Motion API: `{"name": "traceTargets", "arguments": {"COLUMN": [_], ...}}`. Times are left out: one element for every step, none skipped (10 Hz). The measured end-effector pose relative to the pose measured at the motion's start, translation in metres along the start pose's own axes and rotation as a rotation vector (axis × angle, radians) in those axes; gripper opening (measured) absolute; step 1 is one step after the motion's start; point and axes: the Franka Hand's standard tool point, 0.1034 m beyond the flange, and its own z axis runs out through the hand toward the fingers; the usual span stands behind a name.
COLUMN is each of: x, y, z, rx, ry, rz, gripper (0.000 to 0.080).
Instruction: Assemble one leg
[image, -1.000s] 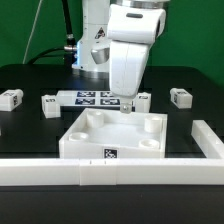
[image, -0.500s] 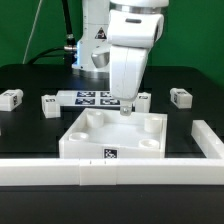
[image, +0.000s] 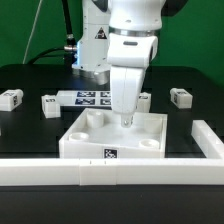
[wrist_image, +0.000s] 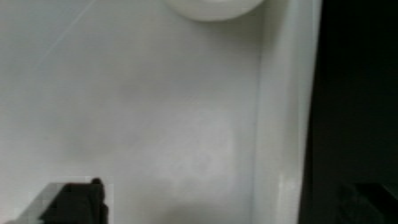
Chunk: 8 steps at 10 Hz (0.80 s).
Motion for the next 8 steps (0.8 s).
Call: {"name": "traceTargets", "arguments": {"x": [-0.0003, -0.0003, -0.0001, -0.0003, -0.0004, -0.0004, -0.0004, -0.0004], "y": [-0.0008, -0.0003, 0.0013, 0.0003, 0.0000, -0.0002, -0.0002, -0.0003], "z": [0.0017, 0.0010, -0.0008, 0.0004, 0.0005, 0.0007, 0.0007, 0.0007], "rx": [0.003, 0.003, 0.000, 0.003, 0.003, 0.004, 0.004, 0.004], "ry": [0.000, -0.001, -0.001, -0.001, -0.001, -0.002, -0.002, -0.002], "rz": [0.000, 0.001, 0.001, 0.001, 0.001, 0.001, 0.001, 0.001], "gripper": [0.0650, 0.0650, 0.0650, 0.0536, 0.0536, 0.0358, 0.0175, 0.0063]}}
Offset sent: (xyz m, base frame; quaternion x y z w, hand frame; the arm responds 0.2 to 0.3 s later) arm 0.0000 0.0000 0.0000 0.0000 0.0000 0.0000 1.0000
